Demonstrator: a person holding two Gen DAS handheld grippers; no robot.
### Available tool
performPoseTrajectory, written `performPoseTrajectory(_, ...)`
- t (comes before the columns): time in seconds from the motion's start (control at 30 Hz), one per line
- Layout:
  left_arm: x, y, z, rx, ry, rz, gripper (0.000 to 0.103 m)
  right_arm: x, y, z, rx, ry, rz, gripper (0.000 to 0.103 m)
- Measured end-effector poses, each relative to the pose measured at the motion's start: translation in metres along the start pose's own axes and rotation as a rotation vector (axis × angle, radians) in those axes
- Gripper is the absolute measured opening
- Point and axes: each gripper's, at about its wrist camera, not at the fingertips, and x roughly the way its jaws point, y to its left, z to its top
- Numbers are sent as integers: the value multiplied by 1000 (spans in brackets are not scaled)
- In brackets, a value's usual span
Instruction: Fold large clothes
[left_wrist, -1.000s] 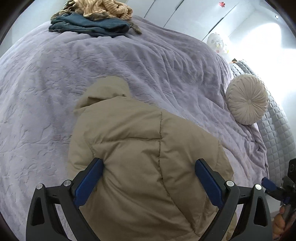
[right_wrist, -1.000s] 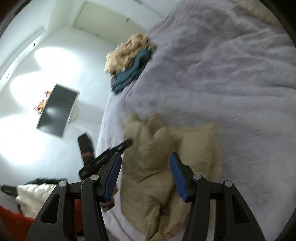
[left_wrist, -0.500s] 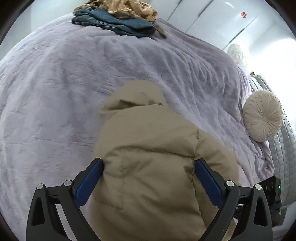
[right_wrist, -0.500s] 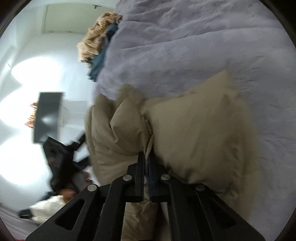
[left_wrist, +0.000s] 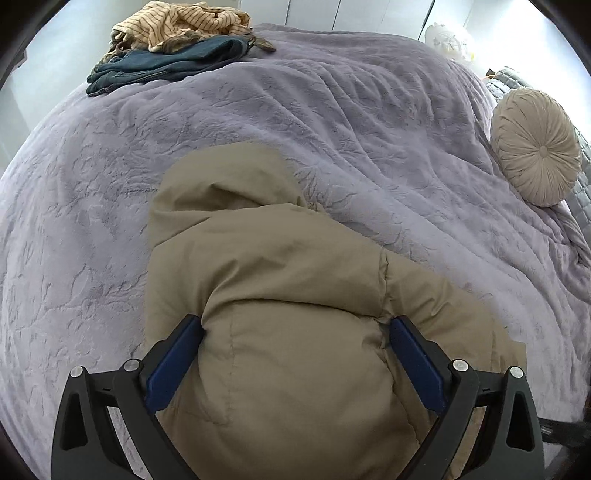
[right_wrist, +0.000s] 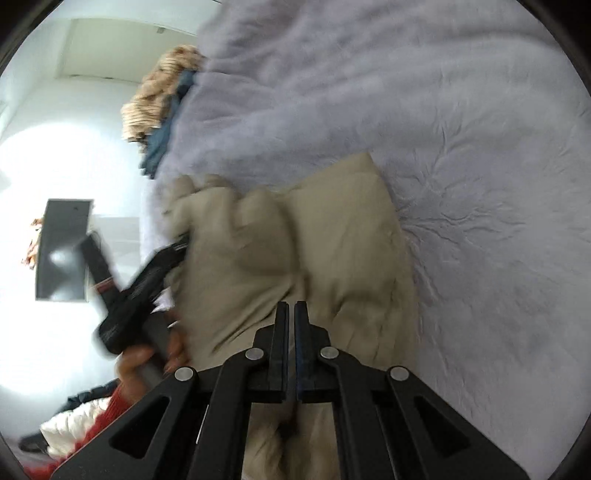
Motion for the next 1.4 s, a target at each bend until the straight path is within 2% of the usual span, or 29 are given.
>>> performPoseTrajectory(0.1,-1,-1,0,3,0,7,100,-28,29,-22,-72,-19,67,2)
performPoseTrajectory(0.23,-2,-1,-1,4,1,17,100,-22,59,-56,-172,73,70,2)
performPoseTrajectory(0.27,-3,-1,-1,4,2,20,100,-15,61,-64,-192,101,48,2)
performPoseTrajectory(0.37,-9,0,0,8,15,41,100,9,52,-80,-221,161,-143,2)
performPoseTrajectory(0.47,-29,6,0,2,30,41,100,25,34,-84,-204,171,-230,2)
performPoseTrajectory(0.6,-69,10,-15,58,40,56,100,29,16,-84,-157,174,-255,2)
performPoseTrajectory(0.77,-117,22,-58,74,80,68,102,25,20,-85,-163,172,-275,2)
performPoseTrajectory(0.93,-148,25,-99,57,102,81,102,28,23,-85,-141,159,-323,2)
performPoseTrajectory(1.03,-155,29,-117,27,125,66,102,36,25,-86,-148,156,-373,2)
performPoseTrajectory(1.23,-162,37,-148,-6,172,93,102,50,19,-85,-90,168,-391,2)
performPoseTrajectory(1.4,-167,39,-155,-3,178,87,102,49,27,-90,-110,182,-405,2)
